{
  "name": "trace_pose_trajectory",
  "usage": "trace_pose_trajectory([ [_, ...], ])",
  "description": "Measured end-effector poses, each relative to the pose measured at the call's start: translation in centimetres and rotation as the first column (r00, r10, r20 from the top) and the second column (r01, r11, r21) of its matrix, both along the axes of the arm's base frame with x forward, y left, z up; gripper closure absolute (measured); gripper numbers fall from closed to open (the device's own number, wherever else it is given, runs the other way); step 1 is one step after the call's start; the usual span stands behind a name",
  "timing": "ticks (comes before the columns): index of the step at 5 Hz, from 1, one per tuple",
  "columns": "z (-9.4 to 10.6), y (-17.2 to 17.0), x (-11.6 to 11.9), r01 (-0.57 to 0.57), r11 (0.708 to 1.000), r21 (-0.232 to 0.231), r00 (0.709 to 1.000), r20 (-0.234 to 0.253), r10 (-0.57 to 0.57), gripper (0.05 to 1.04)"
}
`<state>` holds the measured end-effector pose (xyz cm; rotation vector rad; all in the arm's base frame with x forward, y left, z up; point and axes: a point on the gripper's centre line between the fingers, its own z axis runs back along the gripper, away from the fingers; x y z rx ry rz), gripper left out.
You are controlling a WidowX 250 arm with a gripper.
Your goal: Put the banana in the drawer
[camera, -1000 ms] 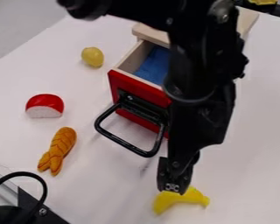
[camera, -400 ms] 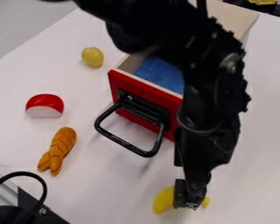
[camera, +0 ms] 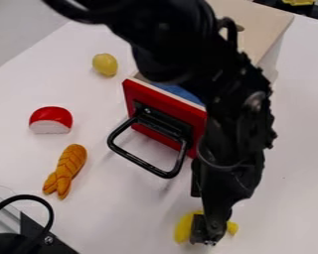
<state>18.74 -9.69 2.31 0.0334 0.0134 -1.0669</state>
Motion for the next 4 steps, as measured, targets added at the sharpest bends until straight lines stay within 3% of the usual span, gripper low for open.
trace_pose_trajectory([
  [2,-2.2,0.1,0.2,0.002,1.000,-0.015,0.999,-0.047,-0.002,0.119],
  [4,-2.3,-0.1,0.5,0.002,1.000,-0.016,1.000,-0.025,-0.003,0.677],
])
